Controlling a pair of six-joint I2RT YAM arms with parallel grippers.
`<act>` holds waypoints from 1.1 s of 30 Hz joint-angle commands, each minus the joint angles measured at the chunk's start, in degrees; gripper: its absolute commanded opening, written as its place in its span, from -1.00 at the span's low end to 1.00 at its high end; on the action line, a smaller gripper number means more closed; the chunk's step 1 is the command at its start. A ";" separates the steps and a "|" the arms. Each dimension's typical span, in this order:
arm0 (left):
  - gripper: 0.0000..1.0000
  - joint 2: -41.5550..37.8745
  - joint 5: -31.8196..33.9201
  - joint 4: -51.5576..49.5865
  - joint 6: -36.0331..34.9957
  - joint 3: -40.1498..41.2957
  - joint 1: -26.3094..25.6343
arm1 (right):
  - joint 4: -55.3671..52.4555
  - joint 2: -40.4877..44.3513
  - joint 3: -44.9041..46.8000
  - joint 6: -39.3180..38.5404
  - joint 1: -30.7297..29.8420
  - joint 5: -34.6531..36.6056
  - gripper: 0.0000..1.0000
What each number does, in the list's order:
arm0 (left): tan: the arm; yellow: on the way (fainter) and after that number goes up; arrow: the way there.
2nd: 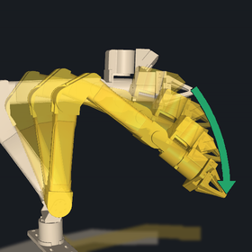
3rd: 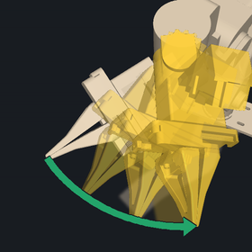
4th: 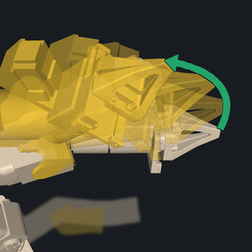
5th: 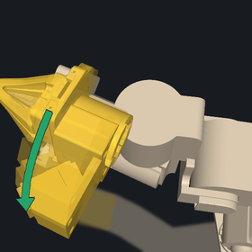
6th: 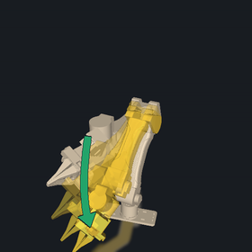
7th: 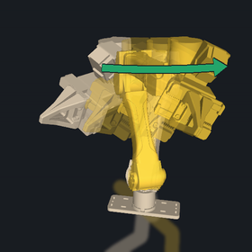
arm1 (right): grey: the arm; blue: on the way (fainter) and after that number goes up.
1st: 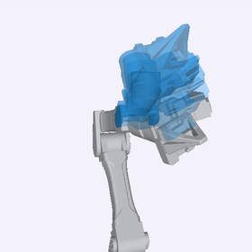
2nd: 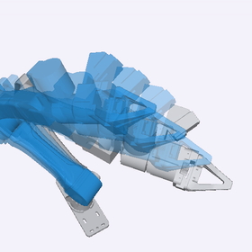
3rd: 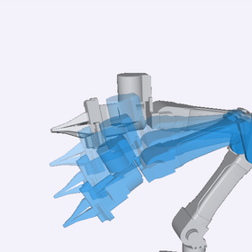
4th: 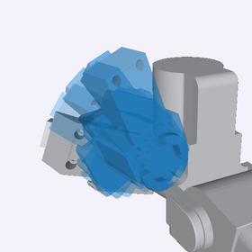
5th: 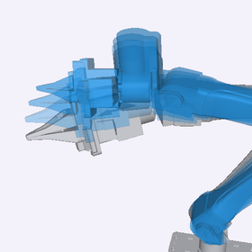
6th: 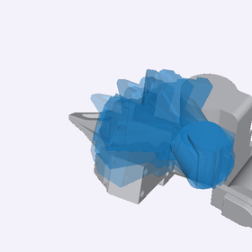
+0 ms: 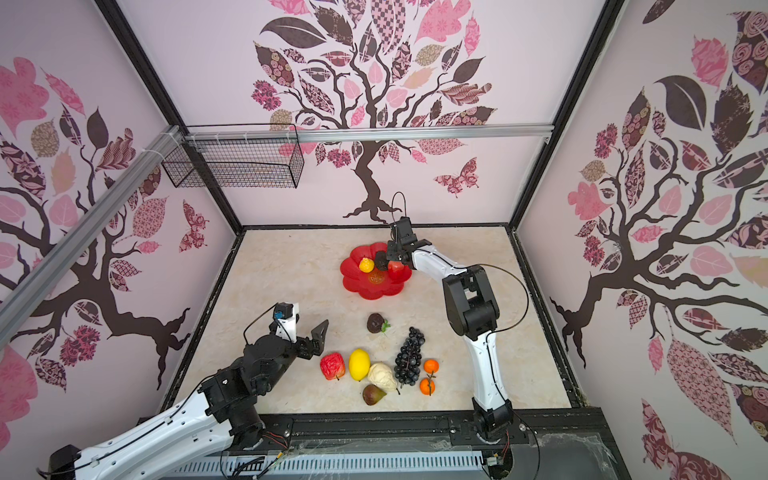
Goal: Arrange fruit in a fruit bowl
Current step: Place the fruit in the fruit bowl, then pick up the fruit from the center of the table.
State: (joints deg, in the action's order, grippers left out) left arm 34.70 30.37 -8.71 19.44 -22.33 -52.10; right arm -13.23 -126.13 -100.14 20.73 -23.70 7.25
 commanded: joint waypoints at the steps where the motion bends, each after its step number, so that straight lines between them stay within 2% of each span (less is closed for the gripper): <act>1: 0.84 0.00 -0.31 0.63 -0.54 0.27 0.24 | -0.61 -0.83 -0.62 -0.50 0.05 0.74 -0.46; 4: 0.84 0.60 -0.48 0.98 -0.52 0.27 0.16 | -1.74 0.61 -0.30 -0.78 0.00 0.28 -0.33; 7: 0.84 1.82 -0.66 1.33 -0.63 -0.03 0.23 | -4.40 4.15 0.69 -1.07 -0.10 -1.49 -0.12; 11: 0.84 4.79 -1.12 2.28 -0.53 -0.52 0.24 | -4.91 12.33 6.89 -1.59 -0.78 -3.30 0.13; 15: 0.84 9.37 -3.73 3.23 -0.53 -1.68 0.24 | -4.83 22.27 15.58 -2.03 -1.82 -4.51 0.30; 19: 0.83 15.92 -9.57 3.62 -0.16 -4.65 0.33 | -2.35 33.25 27.47 -0.56 -2.18 -6.22 0.36; 24: 0.80 27.53 -18.33 -0.75 1.42 -13.60 0.33 | 1.07 47.80 42.26 1.27 -2.22 -9.12 0.39; 33: 0.78 44.78 -24.93 -3.57 3.55 -26.08 0.28 | 3.33 66.83 60.76 6.86 -2.21 -10.69 0.45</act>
State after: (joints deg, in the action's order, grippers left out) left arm 76.49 8.86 -10.41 21.65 -44.14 -52.01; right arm -11.25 -63.94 -42.06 24.60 -26.00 -2.22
